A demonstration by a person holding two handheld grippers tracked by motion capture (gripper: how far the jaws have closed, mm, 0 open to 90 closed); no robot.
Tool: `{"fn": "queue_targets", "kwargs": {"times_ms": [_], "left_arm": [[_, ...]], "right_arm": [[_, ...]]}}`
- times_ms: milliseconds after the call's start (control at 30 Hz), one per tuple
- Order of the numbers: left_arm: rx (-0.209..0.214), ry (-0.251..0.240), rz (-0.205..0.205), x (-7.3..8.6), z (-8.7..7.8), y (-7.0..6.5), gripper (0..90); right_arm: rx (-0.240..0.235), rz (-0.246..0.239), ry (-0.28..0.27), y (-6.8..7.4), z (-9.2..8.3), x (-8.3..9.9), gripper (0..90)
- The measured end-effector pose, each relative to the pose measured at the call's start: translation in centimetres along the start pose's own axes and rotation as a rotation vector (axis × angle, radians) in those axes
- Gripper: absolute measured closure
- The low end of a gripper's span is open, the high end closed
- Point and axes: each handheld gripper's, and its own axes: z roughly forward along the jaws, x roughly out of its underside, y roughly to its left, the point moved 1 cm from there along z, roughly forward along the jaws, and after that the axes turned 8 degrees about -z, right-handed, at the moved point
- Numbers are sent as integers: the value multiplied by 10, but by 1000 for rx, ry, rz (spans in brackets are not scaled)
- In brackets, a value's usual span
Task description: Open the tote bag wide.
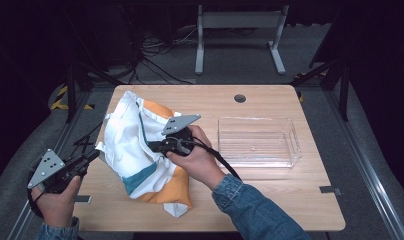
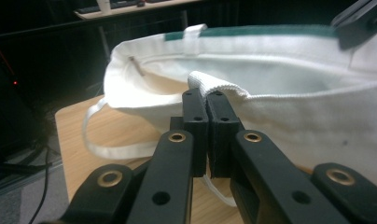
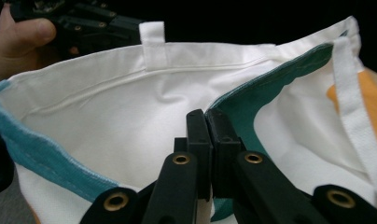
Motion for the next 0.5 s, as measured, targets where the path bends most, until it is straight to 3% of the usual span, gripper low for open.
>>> {"fn": "queue_targets", "kwargs": {"times_ms": [233, 500], "left_arm": [[-11, -9, 1, -1, -3, 2, 881], [-10, -12, 24, -3, -3, -3, 881]], "right_arm": [[106, 14, -56, -8, -39, 4, 888], [187, 34, -102, -13, -72, 14, 889]]}}
